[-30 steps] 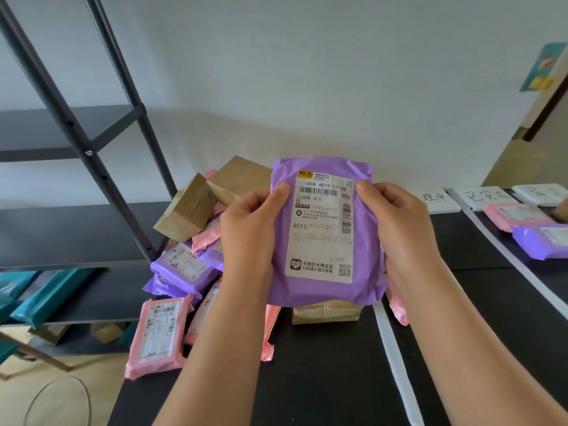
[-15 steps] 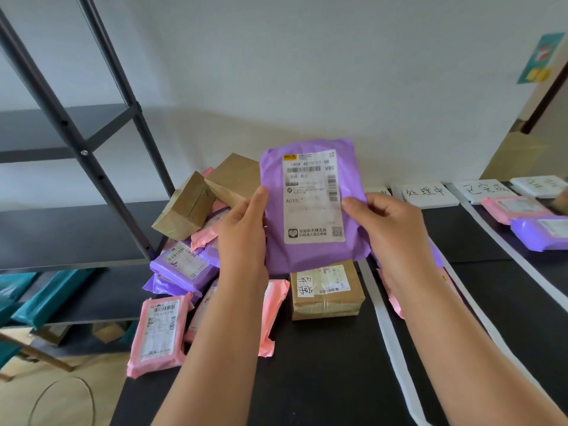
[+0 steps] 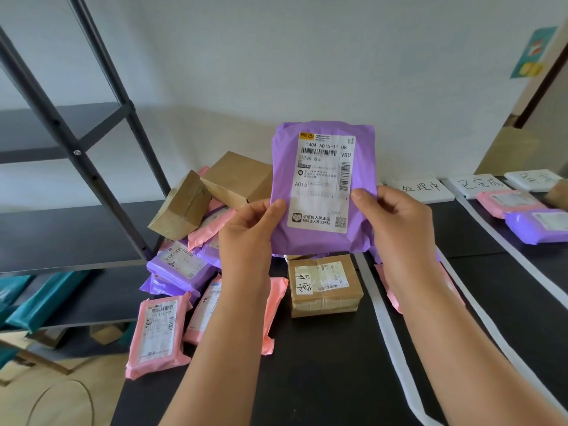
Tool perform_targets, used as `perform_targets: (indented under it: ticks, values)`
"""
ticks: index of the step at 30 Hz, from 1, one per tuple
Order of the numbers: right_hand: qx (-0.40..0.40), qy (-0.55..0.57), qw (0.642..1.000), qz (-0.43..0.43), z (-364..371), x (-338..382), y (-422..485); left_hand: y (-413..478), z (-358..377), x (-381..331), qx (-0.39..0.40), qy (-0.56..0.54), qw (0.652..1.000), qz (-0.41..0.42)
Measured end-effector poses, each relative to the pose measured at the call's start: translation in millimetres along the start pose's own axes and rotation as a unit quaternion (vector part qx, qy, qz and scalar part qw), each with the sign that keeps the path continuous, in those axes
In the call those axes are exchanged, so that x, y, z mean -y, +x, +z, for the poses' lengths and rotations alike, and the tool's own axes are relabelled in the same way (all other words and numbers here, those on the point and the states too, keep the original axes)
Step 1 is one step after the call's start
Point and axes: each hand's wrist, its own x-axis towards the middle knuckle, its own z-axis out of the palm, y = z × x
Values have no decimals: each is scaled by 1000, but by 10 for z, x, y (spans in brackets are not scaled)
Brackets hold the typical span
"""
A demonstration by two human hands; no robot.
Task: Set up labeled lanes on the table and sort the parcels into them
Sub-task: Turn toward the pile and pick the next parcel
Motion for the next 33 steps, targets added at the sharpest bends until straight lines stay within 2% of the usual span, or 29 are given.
perform_targets:
  ticks: [7,16,22,26,30,33]
  values:
    - [2,6,1000,31,-4,-55,6,15,-16,9,17,32,999,33]
    - [22,-40,993,107,-172,-155,126,87,-57,98,118,125,983,66]
    - [1,-90,973,210,-238,-537,-88,190,-71,645,133,220,966,-11]
    - [-25,-84,956,280,-308,-811,-295,139,-19,1036,146,263,953,-45]
    - [-91,-45,944,313,-463,-1064,-468,16,159,1285,176,308,933,-64]
    - [-146,-9,936,321,-655,-1188,-470,-79,374,1422,146,333,925,-108]
